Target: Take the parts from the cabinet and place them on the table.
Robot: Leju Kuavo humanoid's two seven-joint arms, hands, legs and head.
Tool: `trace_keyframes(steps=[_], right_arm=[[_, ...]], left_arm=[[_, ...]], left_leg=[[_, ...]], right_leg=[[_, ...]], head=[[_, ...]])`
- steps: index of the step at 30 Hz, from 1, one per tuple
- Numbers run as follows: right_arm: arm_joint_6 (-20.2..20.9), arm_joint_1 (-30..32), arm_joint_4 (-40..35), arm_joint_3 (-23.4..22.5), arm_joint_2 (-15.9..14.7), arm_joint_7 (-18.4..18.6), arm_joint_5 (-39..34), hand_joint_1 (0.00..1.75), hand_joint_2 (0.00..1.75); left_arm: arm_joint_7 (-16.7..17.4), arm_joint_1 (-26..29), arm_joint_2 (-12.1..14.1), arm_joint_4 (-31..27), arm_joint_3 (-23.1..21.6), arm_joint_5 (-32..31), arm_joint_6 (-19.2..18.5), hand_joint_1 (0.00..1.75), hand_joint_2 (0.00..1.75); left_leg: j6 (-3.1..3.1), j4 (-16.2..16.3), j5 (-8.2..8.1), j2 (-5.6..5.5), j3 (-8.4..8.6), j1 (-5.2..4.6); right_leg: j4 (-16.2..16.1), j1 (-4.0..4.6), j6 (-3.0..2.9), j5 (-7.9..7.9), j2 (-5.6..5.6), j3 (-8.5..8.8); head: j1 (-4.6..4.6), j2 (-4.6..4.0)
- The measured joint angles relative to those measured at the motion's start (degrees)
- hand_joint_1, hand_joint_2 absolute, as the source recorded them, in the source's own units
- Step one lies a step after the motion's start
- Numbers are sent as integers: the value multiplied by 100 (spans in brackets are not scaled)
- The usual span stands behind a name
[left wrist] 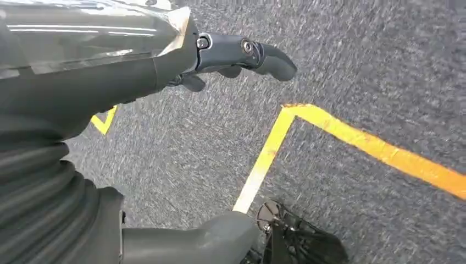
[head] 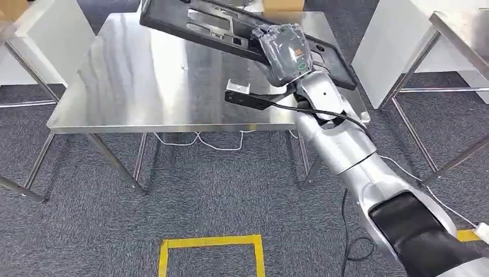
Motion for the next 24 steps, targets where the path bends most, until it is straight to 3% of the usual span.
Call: trace_keyframes(steps=[2,3,4,5,7,8,9,10,12,13,14,15,17,18,19,20,21,22,23,24], right_arm=[[26,35,-4,0,-55,2,-4,175,175],[31,75,-4,0,-70,2,-4,175,175],[35,99,-4,0,-81,2,-4,175,175],[50,120,-9,2,-87,2,-4,175,175],[61,118,-17,-2,-98,2,-7,175,175],[66,124,-26,-2,-116,4,-7,175,175],[74,116,-26,4,-122,4,-9,175,175],[81,127,-35,0,-136,4,-9,175,175],[83,163,-46,-2,-168,4,-4,175,175],[83,165,-57,-2,-184,4,-9,175,175],[83,171,-76,-4,-194,4,-9,175,175],[83,172,-90,-7,-203,9,-9,175,175],[83,189,-90,-4,-210,9,-9,175,175],[83,221,-90,-2,-210,9,-9,175,175],[83,247,-90,0,-212,7,-9,175,175],[83,269,-90,2,-214,7,-9,175,175],[83,274,-90,2,-218,7,-9,175,175],[83,272,-90,0,-225,7,-7,175,175],[83,269,-90,-7,-227,7,-4,175,175],[83,264,-85,-9,-236,9,-4,175,175]], left_arm=[[13,-17,-18,2,-2,0,-2,0,175],[13,-16,-31,2,-2,-2,-2,0,175],[15,-14,-35,2,-2,-2,-2,0,175],[26,-6,-48,2,-2,-2,-2,0,175],[28,-4,-61,2,0,-4,-4,0,175],[28,-5,-52,2,-2,-11,-7,0,175],[26,-11,-37,2,0,-11,-9,0,175],[7,-12,-46,4,-2,-15,-20,0,175],[-18,2,-52,4,-2,-15,-31,0,175],[-31,7,-48,4,-2,-15,-33,0,175],[-44,7,-50,2,-2,-15,-35,0,175],[-50,7,-57,4,-2,-15,-37,0,175],[-57,7,-55,4,-2,-17,-39,0,175],[-57,13,-57,4,-4,-17,-55,0,175],[-57,18,-55,4,-4,-20,-57,0,175],[-57,25,-55,4,-2,-22,-61,0,175],[-57,26,-52,4,-4,-31,-63,0,175],[-57,25,-52,4,-4,-50,-66,0,175],[-57,25,-48,4,-9,-63,-66,0,175],[-57,22,-31,4,-11,-66,-66,0,175]], left_leg=[[-16,0,-45,-28,38,4],[-25,6,-73,-45,59,8],[-40,13,-93,-57,76,13],[-77,28,-134,-69,116,31],[-158,105,-242,-94,178,75],[-219,173,-314,-95,170,78],[-261,204,-346,-119,144,48],[-284,222,-359,-127,133,47],[-298,200,-367,-122,151,69],[-335,224,-408,-117,144,87],[-374,329,-463,-82,105,94],[-403,652,-625,-48,-39,96],[-441,1596,-1001,-27,-562,102],[-445,1999,-1087,-27,-827,102],[-434,2106,-1025,-27,-951,102],[-411,1952,-838,-27,-939,101],[-377,1584,-555,-28,-808,97],[-318,1007,-212,-27,-564,85],[-263,600,-3,-27,-383,73],[-205,353,-31,-23,-232,27]], right_leg=[[908,-27,19,-289,5,-539],[1224,-53,62,-335,5,-764],[1265,-71,105,-289,4,-839],[1018,-99,201,-85,3,-787],[-86,-185,394,509,-3,-351],[-432,-211,404,620,-24,-223],[-396,-148,359,603,-1,-152],[-423,-147,230,592,8,-171],[-417,-123,142,565,13,-178],[-432,-177,98,564,15,-156],[-437,-180,67,549,23,-127],[-437,-178,4,524,19,-97],[-437,-159,-46,487,18,-62],[-437,-145,-68,469,19,-42],[-436,-135,-87,451,20,-18],[-436,-127,-86,427,22,16],[-437,-118,-83,396,27,58],[-438,-109,-71,359,33,116],[-441,-106,-62,335,33,153],[-441,-71,-33,300,34,167]], head=[[2,0],[2,0],[2,0],[2,0],[4,-2],[7,0],[11,0],[9,0],[2,0],[0,0],[0,0],[-9,0],[-7,0],[-7,0],[-7,0],[-7,0],[-7,0],[-7,0],[-4,0],[0,0]])
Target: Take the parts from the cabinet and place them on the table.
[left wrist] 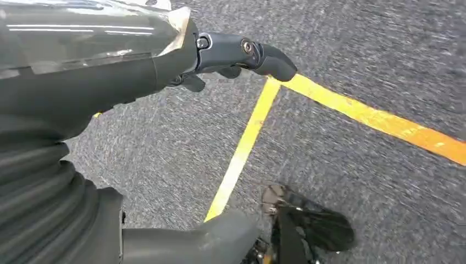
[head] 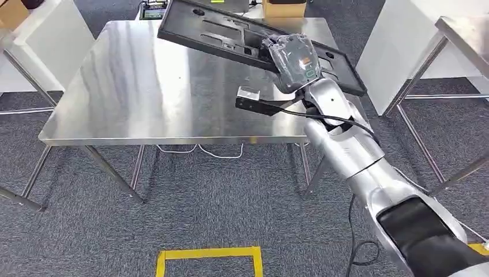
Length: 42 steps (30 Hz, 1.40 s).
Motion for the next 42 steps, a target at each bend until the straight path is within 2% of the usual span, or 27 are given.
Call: trace_keyframes(steps=[4,6,8,10,11,12,14,15,16,17,19,20,21,24,25,26,27,29,30,31,34,35,36,38,40,41,42], right_arm=[[-2,10,0,-4,-26,0,9,175,175],[-7,19,2,-39,-63,-2,11,175,175],[-15,41,20,-48,-98,0,28,175,175],[-24,129,53,-50,-120,0,68,175,175],[-24,161,68,-50,-122,0,88,175,175],[-24,175,79,-52,-122,0,103,175,175],[-24,166,85,-74,-122,-9,116,175,175],[-24,149,103,-85,-122,-13,118,175,175],[-28,146,116,-87,-120,-18,127,175,175],[-28,157,131,-87,-120,-22,131,175,175],[-28,146,157,-90,-120,-48,133,175,175],[-33,136,157,-92,-114,-52,133,175,175],[-37,125,157,-101,-100,-59,133,175,175],[-52,129,190,-92,-37,-57,160,175,175],[-59,148,203,-85,-20,-55,183,175,175],[-61,170,212,-87,-9,-48,195,175,175],[-63,184,219,-87,-2,-46,208,175,175],[-63,189,223,-90,2,-28,208,175,175],[-70,185,225,-92,7,-24,208,175,175],[-83,163,227,-90,9,-22,210,175,175],[-83,161,236,-92,13,-35,219,175,175],[-83,153,236,-103,13,-35,219,175,175],[-85,145,249,-116,13,-61,219,175,175],[-96,105,297,-107,37,-107,219,175,175],[-101,141,365,-88,52,-107,247,175,175],[-103,163,391,-81,70,-98,269,175,175],[-103,177,413,-79,89,-85,290,175,175]], left_arm=[[0,-13,-7,0,-7,-9,-4,0,175],[2,-7,-13,0,-9,-13,-9,0,175],[7,-19,-4,0,-9,-15,-22,0,175],[15,-15,-4,0,-9,-24,-24,0,175],[20,-8,-9,0,-9,-24,-26,0,175],[20,-6,-15,0,-9,-26,-26,0,175],[22,-8,-20,0,-9,-26,-22,0,175],[22,-9,-7,0,-9,-26,-13,0,175],[24,-13,-7,0,-9,-26,-9,0,175],[24,-13,-4,0,-9,-26,-2,0,175],[24,-11,-4,0,-9,-22,-2,0,175],[22,-14,15,-4,-7,-22,-2,0,175],[17,-14,9,-2,-7,-22,-2,0,175],[22,-10,9,-2,-9,-31,-4,0,175],[35,-7,11,-2,-9,-33,-7,0,175],[46,-6,13,-2,-9,-35,-11,0,175],[59,-5,13,-2,-7,-39,-11,0,175],[68,-6,22,-2,-9,-50,-20,0,175],[70,-5,28,-2,-9,-50,-22,0,175],[74,-11,35,-2,-9,-50,-22,0,175],[85,-12,35,-2,-9,-33,-17,0,175],[87,-12,33,-2,-7,-17,-13,0,175],[87,-7,26,-2,-7,-13,-7,0,175],[87,-12,31,-2,-5,-13,-4,0,175],[87,-14,33,-2,-5,-11,-7,0,175],[87,-13,31,-2,-5,-11,-9,0,175],[87,-7,20,0,-5,-11,-13,0,175]], left_leg=[[57,-148,-74,1,80,-43],[95,-293,-40,-2,217,8],[150,-292,-71,-10,256,10],[152,-290,-125,-31,304,10],[137,-288,-156,-40,341,12],[120,-281,-191,-46,383,15],[56,-231,-287,-61,451,23],[2,-167,-351,-68,426,-17],[-29,-132,-402,-74,412,-29],[-48,-136,-410,-73,427,-19],[-91,-150,-425,-69,442,15],[-135,-105,-476,-60,430,42],[-179,99,-566,-36,363,40],[-264,1366,-1061,-11,-364,87],[-273,1641,-1080,-10,-584,94],[-266,1619,-953,-9,-654,96],[-251,1347,-710,-9,-585,96],[-184,297,-68,-6,-137,95],[-136,-56,16,-9,34,85],[-124,-119,-63,-3,80,39],[-33,-110,-118,-9,74,-3],[15,-237,-75,-12,180,54],[32,-294,-69,-15,251,34],[100,-309,-100,-11,307,32],[133,-307,-162,-25,363,16],[132,-307,-192,-39,394,11],[119,-304,-229,-50,438,10]], right_leg=[[-67,17,121,-47,-10,24],[241,11,115,-179,-21,-120],[1130,-2,75,-495,-17,-623],[1798,-9,133,-597,-17,-1088],[1688,-29,194,-471,-18,-1099],[1349,-48,268,-259,-19,-973],[289,-109,396,261,-33,-547],[3,-112,386,360,-55,-421],[5,-87,284,344,-32,-388],[11,-81,228,331,-32,-394],[8,-48,165,318,-25,-391],[-18,-119,124,318,-24,-347],[-19,-115,53,288,-26,-310],[-19,-90,-39,219,-25,-245],[-18,-85,-46,198,-22,-227],[-18,-85,-45,177,-17,-199],[-18,-85,-28,144,-13,-156],[-22,-86,1,74,-11,-43],[-34,-85,25,44,-12,-11],[-29,-20,59,23,-7,-26],[-91,-49,156,-3,-11,5],[-89,17,200,-41,-13,-2],[52,-15,196,-86,-26,-35],[814,-15,126,-365,-22,-443],[1663,-14,133,-570,-20,-1001],[1709,-14,168,-509,-21,-1098],[1469,-17,229,-325,-22,-1038]], head=[[-2,0],[2,0],[2,0],[7,0],[4,-2],[7,-2],[7,0],[18,0],[7,0],[-4,0],[2,0],[4,0],[-9,0],[-9,0],[-9,0],[-9,0],[-9,0],[-9,0],[-4,0],[-4,0],[-4,0],[0,0],[9,-2],[15,0],[20,0],[28,-2],[26,0]])
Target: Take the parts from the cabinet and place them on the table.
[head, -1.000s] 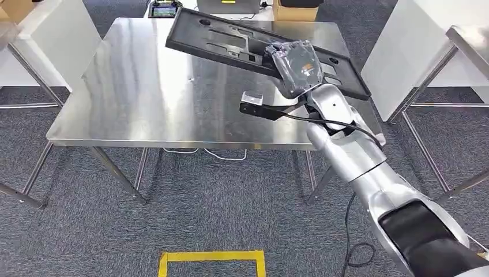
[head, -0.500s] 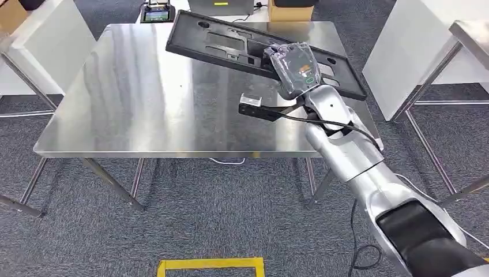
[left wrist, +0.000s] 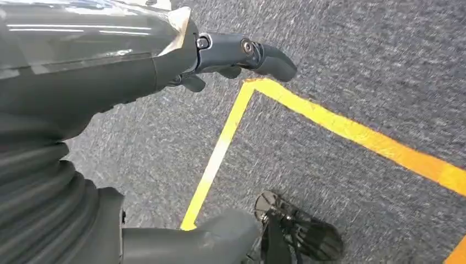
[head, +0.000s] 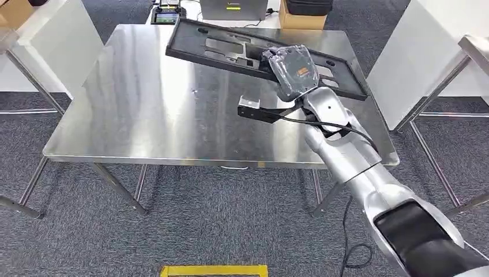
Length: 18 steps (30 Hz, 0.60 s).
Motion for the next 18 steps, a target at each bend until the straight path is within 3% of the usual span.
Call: trace_keyframes(steps=[2,3,4,7,9,10,11,12,13,14,15,16,18], right_arm=[[-2,-12,29,2,33,15,26,175,175],[-2,-22,44,0,46,20,26,175,175],[-7,-36,63,4,57,22,33,175,175],[-9,-40,109,4,92,22,48,175,175],[-9,-62,118,2,114,13,48,175,175],[-7,-81,129,2,125,-2,46,175,175],[-2,-91,149,4,147,-15,46,175,175],[2,-94,168,11,155,-33,48,175,175],[11,-91,192,22,166,-39,48,175,175],[22,-90,210,37,173,-41,48,175,175],[24,-90,230,46,179,-41,46,175,175],[24,-91,241,46,179,-41,46,175,175],[24,-113,251,48,195,-41,46,175,175]], left_arm=[[-7,-1,-7,0,0,0,-9,0,175],[-13,0,-13,0,0,0,-11,0,175],[-15,-4,-11,0,2,0,-15,0,175],[-17,-5,-22,0,2,4,-26,0,175],[-22,-9,-5,-7,4,7,-33,0,175],[-24,-9,-13,-4,4,7,-46,0,175],[-24,-11,-13,-4,9,7,-50,0,175],[-22,-11,-13,-4,11,7,-50,0,175],[-15,-5,-13,-4,15,7,-52,0,175],[-13,-2,-13,-4,20,7,-52,0,175],[-11,1,-11,-4,24,7,-52,0,175],[-11,2,-9,-4,24,7,-52,0,175],[-9,3,4,-4,28,7,-52,0,175]], left_leg=[[-37,28,-89,-23,92,5],[-73,54,-152,-28,114,-1],[-115,85,-204,-37,113,-51],[-173,53,-237,-31,136,-15],[-253,161,-351,-20,114,-8],[-292,451,-483,1,-5,1],[-330,899,-655,19,-243,27],[-366,1491,-851,26,-594,49],[-384,1883,-928,34,-869,60],[-387,2038,-873,42,-1041,64],[-377,1902,-668,43,-1068,64],[-354,1508,-344,43,-957,63],[-252,424,328,42,-549,43]], right_leg=[[-1036,-8,109,548,-5,423],[-1553,-31,108,746,-24,612],[-1547,35,42,705,-15,717],[-1556,46,-106,659,0,703],[-1599,-39,-187,631,10,800],[-1599,-54,-246,592,4,841],[-1599,-53,-275,571,4,872],[-1599,-46,-306,543,5,899],[-1598,-41,-310,513,6,924],[-1598,-39,-304,486,11,954],[-1598,-39,-295,452,17,1000],[-1598,-38,-285,412,24,1060],[-1604,-33,-255,326,27,1179]], head=[[2,0],[5,0],[0,0],[-4,0],[-2,0],[-31,0],[-24,0],[-28,0],[-28,0],[-26,0],[-30,0],[-26,0],[-26,0]])
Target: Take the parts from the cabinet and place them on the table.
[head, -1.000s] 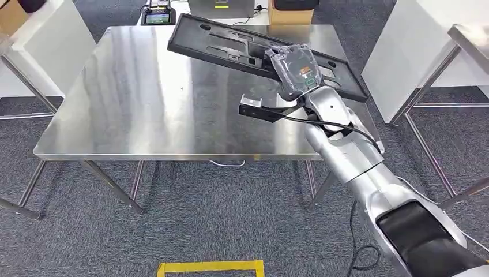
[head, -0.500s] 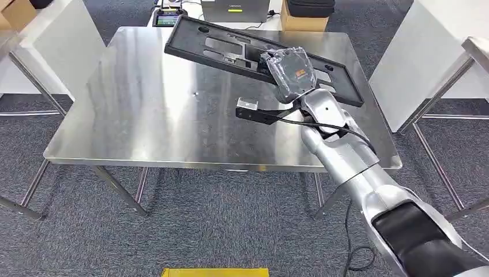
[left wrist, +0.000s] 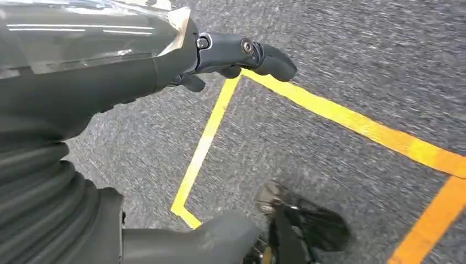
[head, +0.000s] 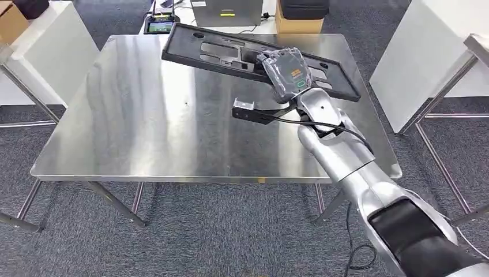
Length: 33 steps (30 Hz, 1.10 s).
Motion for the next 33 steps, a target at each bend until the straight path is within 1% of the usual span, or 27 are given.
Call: trace_keyframes(steps=[2,4,5,6,7,9,10,11,12,13,15,16,17,18,20,21,22,23,25,26,27,28,29,30,31,32,33], right_arm=[[2,-38,33,9,20,-2,-9,175,175],[2,-34,61,15,22,-2,-4,175,175],[-2,-35,74,26,31,-4,0,175,175],[-13,-30,83,26,35,-4,4,175,175],[-31,-46,111,30,37,-2,9,175,175],[-98,-42,201,46,48,0,37,175,175],[-111,-19,247,50,48,0,48,175,175],[-118,14,300,52,48,0,55,175,175],[-120,45,335,57,48,0,61,175,175],[-122,55,360,57,50,0,74,175,175],[-144,37,385,57,57,0,72,175,175],[-168,36,407,59,59,2,85,175,175],[-192,25,428,66,70,7,98,175,175],[-203,31,439,68,83,17,118,175,175],[-214,43,477,70,87,26,175,175,175],[-227,45,483,70,103,26,203,175,175],[-263,48,501,72,116,37,238,175,175],[-351,49,548,79,161,70,325,175,175],[-499,79,687,85,245,147,451,175,175],[-601,134,792,90,297,206,529,175,175],[-678,184,870,94,335,254,604,175,175],[-752,219,969,103,380,286,706,175,175],[-818,227,1103,107,441,324,791,175,175],[-859,225,1198,109,492,367,853,175,175],[-945,211,1316,107,549,422,960,175,175],[-1041,174,1472,107,614,461,1041,175,175],[-1104,151,1624,105,662,501,1115,175,175]], left_arm=[[9,-4,13,0,11,-2,0,0,175],[20,-11,15,0,15,0,4,0,175],[22,-10,15,0,22,4,7,0,175],[26,-5,9,0,24,7,9,0,175],[24,-8,7,0,26,9,13,0,175],[24,-18,9,0,26,9,15,0,175],[24,-18,9,0,26,9,20,0,175],[24,-15,9,0,28,9,20,0,175],[26,-10,9,0,28,7,20,0,175],[26,-3,0,0,28,9,20,0,175],[26,-3,-7,0,28,7,20,0,175],[26,-1,-4,0,31,7,22,0,175],[24,-9,0,0,31,4,26,0,175],[24,-9,0,0,33,-4,28,0,175],[24,-8,0,0,33,-2,28,0,175],[24,-8,29,-4,33,-2,28,0,175],[24,-8,20,-2,35,-2,26,0,175],[24,-10,20,-2,42,0,13,0,175],[-7,-11,24,-2,52,2,-11,0,175],[-31,-5,26,-2,57,2,-22,0,175],[-46,-3,31,-2,59,2,-17,0,175],[-59,-3,42,-2,61,2,4,0,175],[-74,-4,54,-2,70,9,33,0,175],[-105,-5,66,-2,74,9,68,0,175],[-190,-5,79,-4,79,20,151,0,175],[-254,-17,90,-4,90,42,210,0,175],[-308,-31,92,-4,105,59,249,0,175]], left_leg=[[85,-292,-114,12,172,-51],[115,-271,-156,12,180,-67],[140,-318,-154,6,209,-70],[169,-427,-128,15,315,2],[208,-471,-140,8,372,-24],[271,-469,-188,7,424,-36],[280,-468,-220,-1,451,-40],[277,-463,-252,-20,485,-41],[269,-460,-290,-34,527,-41],[254,-454,-333,-42,573,-41],[206,-406,-443,-56,667,-38],[165,-378,-503,-60,671,-64],[138,-351,-554,-66,665,-92],[116,-354,-568,-60,674,-89],[70,-367,-593,-52,695,-60],[27,-329,-651,-46,685,-41],[-16,-176,-732,-23,623,-41],[-51,156,-886,-18,467,-26],[-106,1093,-1217,-16,-74,8],[-120,1450,-1265,-14,-343,14],[-119,1469,-1163,-11,-440,15],[-110,1247,-946,-4,-405,16],[-87,833,-653,-1,-258,15],[-46,281,-331,-1,-28,13],[17,-204,-125,-3,171,2],[35,-284,-218,2,251,-34],[46,-309,-235,3,260,-36]], right_leg=[[4,61,68,-56,20,-5],[-23,50,114,-75,13,-8],[-56,68,147,-85,9,18],[-10,99,174,-136,-8,-7],[239,90,156,-225,-10,-106],[1157,69,96,-509,-7,-633],[1588,67,98,-612,-7,-920],[1845,68,127,-612,-7,-1133],[1770,64,182,-482,-8,-1191],[1428,54,252,-238,-10,-1099],[314,26,366,360,-37,-688],[38,17,334,451,-74,-591],[22,61,268,429,-48,-504],[31,42,213,409,-44,-526],[31,68,140,385,-23,-522],[10,-5,104,383,-18,-476],[10,-6,67,358,-16,-444],[10,-8,31,334,-15,-416],[10,1,-21,294,-13,-382],[11,7,-46,273,-12,-361],[11,8,-43,249,-10,-336],[11,9,-38,224,-4,-303],[11,9,-31,200,5,-265],[11,12,-16,175,17,-221],[1,11,5,148,21,-197],[12,81,35,130,33,-205],[11,70,50,124,36,-216]], head=[[-2,0],[9,0],[4,0],[15,0],[17,-2],[26,0],[26,0],[28,0],[28,0],[31,0],[33,0],[33,0],[26,0],[19,0],[24,0],[22,0],[20,0],[11,0],[11,0],[11,0],[13,0],[11,0],[11,0],[11,0],[15,0],[13,0],[13,0]])
